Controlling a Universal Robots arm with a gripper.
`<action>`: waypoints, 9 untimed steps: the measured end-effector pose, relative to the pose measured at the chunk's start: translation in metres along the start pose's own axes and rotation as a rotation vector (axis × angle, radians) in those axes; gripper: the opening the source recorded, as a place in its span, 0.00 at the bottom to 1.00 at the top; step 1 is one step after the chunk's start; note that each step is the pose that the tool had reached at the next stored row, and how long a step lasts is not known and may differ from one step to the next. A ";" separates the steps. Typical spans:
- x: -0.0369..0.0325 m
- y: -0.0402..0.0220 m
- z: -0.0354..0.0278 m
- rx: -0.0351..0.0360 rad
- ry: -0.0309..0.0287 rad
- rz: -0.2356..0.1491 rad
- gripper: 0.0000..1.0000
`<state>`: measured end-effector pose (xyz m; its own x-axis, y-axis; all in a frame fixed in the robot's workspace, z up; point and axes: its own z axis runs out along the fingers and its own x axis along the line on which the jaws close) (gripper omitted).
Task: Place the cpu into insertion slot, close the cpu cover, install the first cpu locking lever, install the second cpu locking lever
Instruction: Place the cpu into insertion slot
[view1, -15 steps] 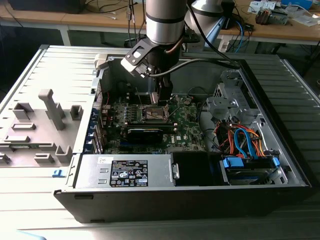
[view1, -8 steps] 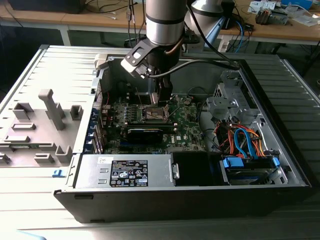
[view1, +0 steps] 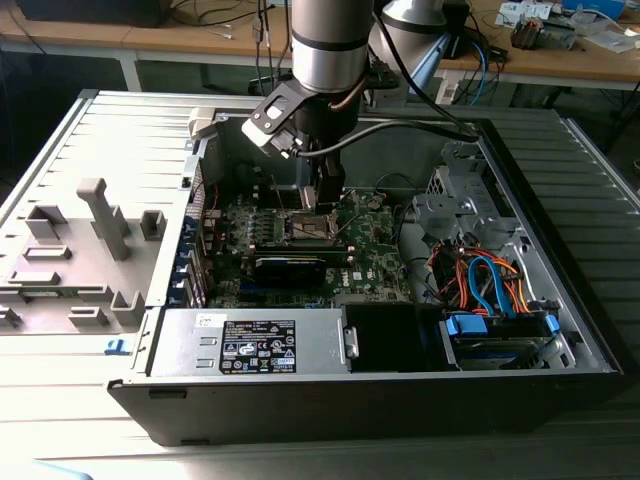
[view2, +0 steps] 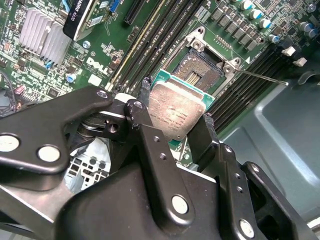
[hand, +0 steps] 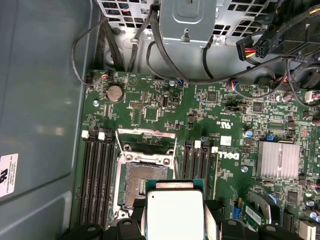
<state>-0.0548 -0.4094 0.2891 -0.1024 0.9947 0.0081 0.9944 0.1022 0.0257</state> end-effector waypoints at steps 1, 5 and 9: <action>0.0000 0.0000 0.0002 0.0001 0.0000 0.000 0.55; 0.0000 0.0000 0.0011 0.0000 0.0001 0.001 0.55; 0.0000 -0.0001 0.0020 0.0000 0.0000 0.002 0.55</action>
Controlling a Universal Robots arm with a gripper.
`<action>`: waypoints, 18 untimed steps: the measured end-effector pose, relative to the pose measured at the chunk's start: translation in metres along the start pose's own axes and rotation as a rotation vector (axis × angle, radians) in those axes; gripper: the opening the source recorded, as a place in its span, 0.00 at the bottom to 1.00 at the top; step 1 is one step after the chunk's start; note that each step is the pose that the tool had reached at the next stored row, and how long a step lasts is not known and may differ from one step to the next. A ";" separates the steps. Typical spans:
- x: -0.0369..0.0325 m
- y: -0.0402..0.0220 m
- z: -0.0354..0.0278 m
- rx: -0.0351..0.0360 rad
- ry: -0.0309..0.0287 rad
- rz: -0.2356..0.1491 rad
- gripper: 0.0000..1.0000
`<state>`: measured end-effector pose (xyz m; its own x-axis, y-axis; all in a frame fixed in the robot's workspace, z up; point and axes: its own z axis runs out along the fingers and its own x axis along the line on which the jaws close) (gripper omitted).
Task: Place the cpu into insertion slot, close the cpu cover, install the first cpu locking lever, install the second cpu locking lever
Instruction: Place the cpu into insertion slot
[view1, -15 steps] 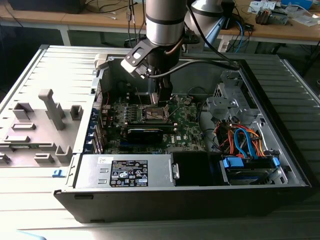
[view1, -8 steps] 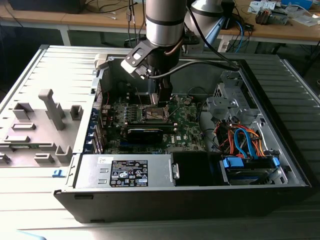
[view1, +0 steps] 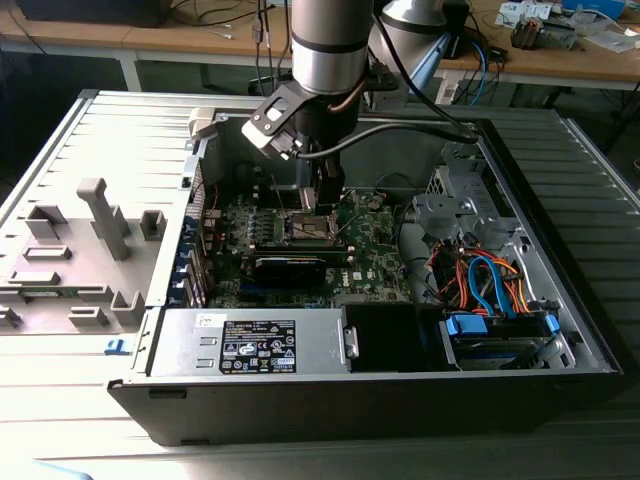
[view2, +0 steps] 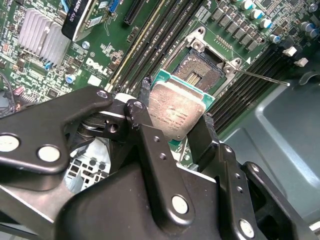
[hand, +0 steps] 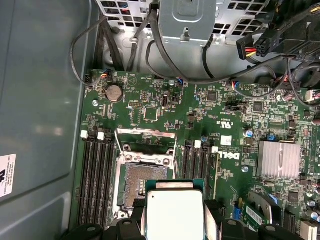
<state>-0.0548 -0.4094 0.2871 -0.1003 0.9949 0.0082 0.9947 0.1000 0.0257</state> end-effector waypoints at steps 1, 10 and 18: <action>0.0000 0.0000 0.0001 0.0000 0.0000 0.000 0.55; 0.0000 0.0000 0.0017 0.0000 0.0000 0.002 0.55; 0.0000 -0.0001 0.0042 0.0000 -0.0005 0.009 0.55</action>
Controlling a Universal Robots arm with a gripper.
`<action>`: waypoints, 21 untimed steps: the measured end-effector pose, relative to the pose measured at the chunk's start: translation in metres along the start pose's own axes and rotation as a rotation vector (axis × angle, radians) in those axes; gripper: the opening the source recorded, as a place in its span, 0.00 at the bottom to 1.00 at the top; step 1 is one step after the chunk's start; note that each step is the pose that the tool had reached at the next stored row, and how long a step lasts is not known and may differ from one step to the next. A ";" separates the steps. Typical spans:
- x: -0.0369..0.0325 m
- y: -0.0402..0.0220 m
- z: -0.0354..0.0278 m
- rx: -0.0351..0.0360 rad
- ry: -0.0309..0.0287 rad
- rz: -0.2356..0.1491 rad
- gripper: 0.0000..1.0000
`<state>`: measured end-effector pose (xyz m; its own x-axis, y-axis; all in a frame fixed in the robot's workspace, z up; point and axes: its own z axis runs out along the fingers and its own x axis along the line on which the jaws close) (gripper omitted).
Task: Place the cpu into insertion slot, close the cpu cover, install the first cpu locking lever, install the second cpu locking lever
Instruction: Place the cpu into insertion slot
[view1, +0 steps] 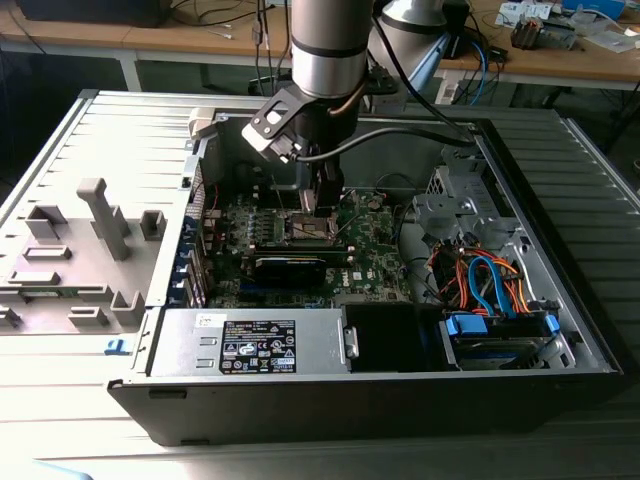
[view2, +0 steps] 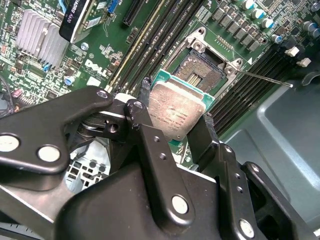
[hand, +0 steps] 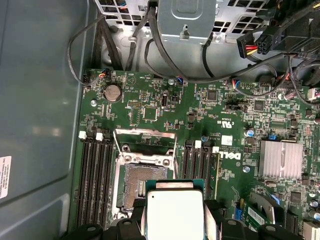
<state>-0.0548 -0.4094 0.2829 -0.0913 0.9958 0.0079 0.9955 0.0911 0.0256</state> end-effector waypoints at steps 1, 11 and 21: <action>0.0000 0.0000 0.0001 0.0001 -0.0001 0.001 0.55; 0.0000 -0.0001 0.0026 -0.0002 -0.0003 0.015 0.55; 0.0000 -0.0001 0.0052 -0.0003 -0.0005 0.026 0.55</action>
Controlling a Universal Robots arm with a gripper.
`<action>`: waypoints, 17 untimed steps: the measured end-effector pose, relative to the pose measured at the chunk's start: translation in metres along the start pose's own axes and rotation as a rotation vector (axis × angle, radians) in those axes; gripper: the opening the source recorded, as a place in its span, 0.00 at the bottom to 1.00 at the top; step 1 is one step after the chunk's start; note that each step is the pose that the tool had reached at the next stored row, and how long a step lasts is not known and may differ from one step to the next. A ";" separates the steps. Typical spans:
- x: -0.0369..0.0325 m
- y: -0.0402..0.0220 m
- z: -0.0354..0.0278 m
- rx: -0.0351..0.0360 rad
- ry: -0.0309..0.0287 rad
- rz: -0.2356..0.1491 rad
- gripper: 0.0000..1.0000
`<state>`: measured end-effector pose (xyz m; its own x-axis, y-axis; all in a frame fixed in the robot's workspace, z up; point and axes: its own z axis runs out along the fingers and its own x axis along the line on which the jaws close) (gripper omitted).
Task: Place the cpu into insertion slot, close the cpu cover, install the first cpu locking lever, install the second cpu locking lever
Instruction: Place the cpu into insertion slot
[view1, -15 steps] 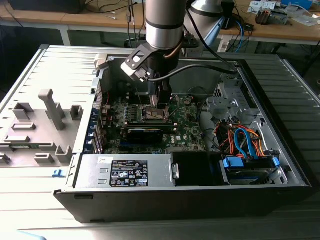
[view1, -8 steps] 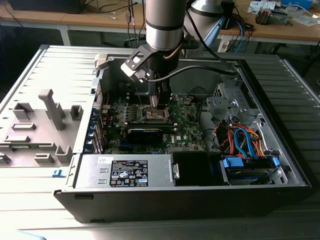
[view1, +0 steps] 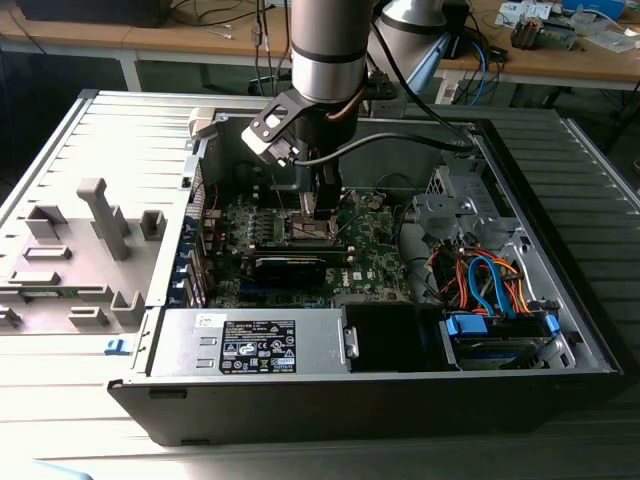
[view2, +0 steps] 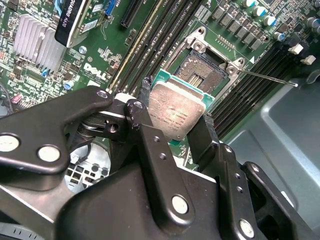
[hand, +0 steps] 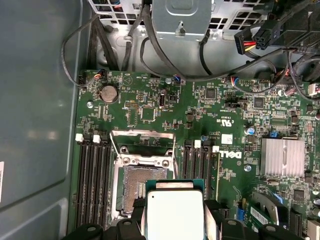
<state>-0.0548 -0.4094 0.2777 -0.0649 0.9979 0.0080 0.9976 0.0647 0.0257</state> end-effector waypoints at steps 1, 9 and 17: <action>0.0000 0.0000 0.0002 0.0000 -0.0001 0.001 0.55; 0.0000 -0.0001 0.0022 -0.0001 -0.0003 0.010 0.55; 0.0000 -0.0001 0.0040 -0.0001 -0.0006 0.019 0.55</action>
<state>-0.0548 -0.4094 0.2737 -0.0457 0.9989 0.0080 0.9986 0.0455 0.0257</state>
